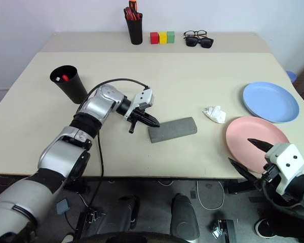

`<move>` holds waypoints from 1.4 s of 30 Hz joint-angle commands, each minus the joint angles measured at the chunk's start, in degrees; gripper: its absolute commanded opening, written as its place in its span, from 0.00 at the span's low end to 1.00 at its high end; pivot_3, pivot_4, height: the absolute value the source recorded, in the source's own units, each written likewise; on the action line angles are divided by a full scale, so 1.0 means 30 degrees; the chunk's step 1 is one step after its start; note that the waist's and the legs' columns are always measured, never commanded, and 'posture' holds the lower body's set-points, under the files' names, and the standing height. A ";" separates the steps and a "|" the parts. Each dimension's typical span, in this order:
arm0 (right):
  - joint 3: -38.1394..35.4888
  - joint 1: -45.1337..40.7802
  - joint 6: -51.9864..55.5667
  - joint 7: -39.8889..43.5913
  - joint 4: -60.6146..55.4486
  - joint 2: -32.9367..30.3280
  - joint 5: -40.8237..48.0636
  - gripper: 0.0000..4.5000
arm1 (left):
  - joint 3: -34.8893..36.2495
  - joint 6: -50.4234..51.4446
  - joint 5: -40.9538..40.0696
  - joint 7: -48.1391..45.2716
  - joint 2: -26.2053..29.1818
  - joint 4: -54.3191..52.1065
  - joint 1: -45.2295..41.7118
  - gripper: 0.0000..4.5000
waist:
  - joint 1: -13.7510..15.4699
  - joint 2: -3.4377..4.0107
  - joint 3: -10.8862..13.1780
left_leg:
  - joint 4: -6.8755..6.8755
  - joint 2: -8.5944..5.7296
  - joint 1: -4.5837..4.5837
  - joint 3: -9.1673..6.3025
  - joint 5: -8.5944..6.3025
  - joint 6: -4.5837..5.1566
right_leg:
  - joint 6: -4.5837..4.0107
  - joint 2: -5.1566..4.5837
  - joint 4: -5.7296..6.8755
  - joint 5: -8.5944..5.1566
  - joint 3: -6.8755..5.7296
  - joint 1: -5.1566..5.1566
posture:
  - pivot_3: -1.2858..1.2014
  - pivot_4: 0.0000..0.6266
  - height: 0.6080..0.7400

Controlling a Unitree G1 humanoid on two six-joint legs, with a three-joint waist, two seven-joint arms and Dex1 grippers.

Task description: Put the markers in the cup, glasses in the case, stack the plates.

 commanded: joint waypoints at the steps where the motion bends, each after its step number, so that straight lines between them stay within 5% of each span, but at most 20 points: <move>1: 0.0166 0.0070 0.0495 -0.0638 0.0272 0.0294 0.0121 0.94 | 0.2330 -0.1371 -0.3102 0.1449 -0.0737 -0.2790 0.0470 0.00 | 0.0073 -0.0008 0.0005 | -0.0001 0.0000 -0.0005 -0.0007 0.0000 0.0000 | -0.0031 0.0000 0.0000 0.0019 0.0000 -0.0007 | 0.52 0.24 1.00; 5: 0.0955 -0.0178 0.0915 -0.1012 0.0928 0.0621 0.0330 0.94 | 0.1630 -0.0571 -0.4357 -0.0036 0.0039 -0.6229 0.1944 0.00 | -0.0053 0.0020 -0.0012 | -0.0007 0.0000 -0.0008 -0.0007 0.0000 -0.0001 | -0.0073 0.0005 0.0003 0.0043 0.0000 -0.0021 | 0.52 0.24 1.00; 8: 0.1472 -0.0789 0.1035 -0.1185 0.1554 0.0779 0.0506 0.94 | 0.0914 0.3406 -0.6737 -0.2592 0.1171 -0.9309 0.3129 0.19 | -0.0168 0.0106 -0.0060 | -0.0014 0.0001 0.0023 0.0010 0.0000 0.0001 | -0.0075 0.0004 0.0007 0.0043 0.0010 0.0001 | 0.52 0.24 1.00; 15: 0.2753 -0.2202 0.1035 -0.1251 0.2946 0.0628 0.0265 0.94 | -0.0364 0.4251 -0.7016 -0.2905 0.2803 -1.1951 0.4686 0.99 | -0.0044 0.0102 -0.0058 | 0.0029 0.0009 0.0026 0.0007 0.0003 0.0004 | -0.0170 0.0014 0.0026 0.0027 0.0010 0.0008 | 0.52 0.24 1.00; 27: 0.3925 -0.3561 0.1604 -0.0822 0.5047 0.0500 0.0552 0.94 | -0.0536 0.3814 -0.7198 -0.1116 0.3054 -1.3043 0.4987 1.00 | -0.0097 0.0104 -0.0059 | 0.0015 0.0008 0.0029 0.0005 0.0003 0.0005 | -0.0164 0.0012 0.0021 0.0026 0.0010 0.0006 | 0.52 0.24 1.00; 35: 0.3926 -0.4213 0.1740 -0.0762 0.5670 0.0231 0.0495 0.03 | -0.0450 0.3501 -0.7321 -0.0353 0.3148 -1.2800 0.4841 1.00 | -0.0119 0.0097 -0.0063 | 0.0008 0.0007 0.0027 0.0003 0.0003 0.0005 | -0.0141 0.0014 0.0018 0.0037 0.0009 0.0005 | 0.52 0.24 1.00; 42: 0.3891 -0.4084 0.1300 -0.0963 0.5023 -0.0250 -0.0006 0.01 | -0.0542 0.3445 -0.7386 0.0142 0.3010 -1.2864 0.4917 1.00 | -0.0102 0.0084 -0.0073 | 0.0025 0.0008 0.0033 0.0005 0.0003 0.0004 | -0.0163 0.0014 0.0020 0.0029 0.0009 0.0017 | 0.52 0.24 1.00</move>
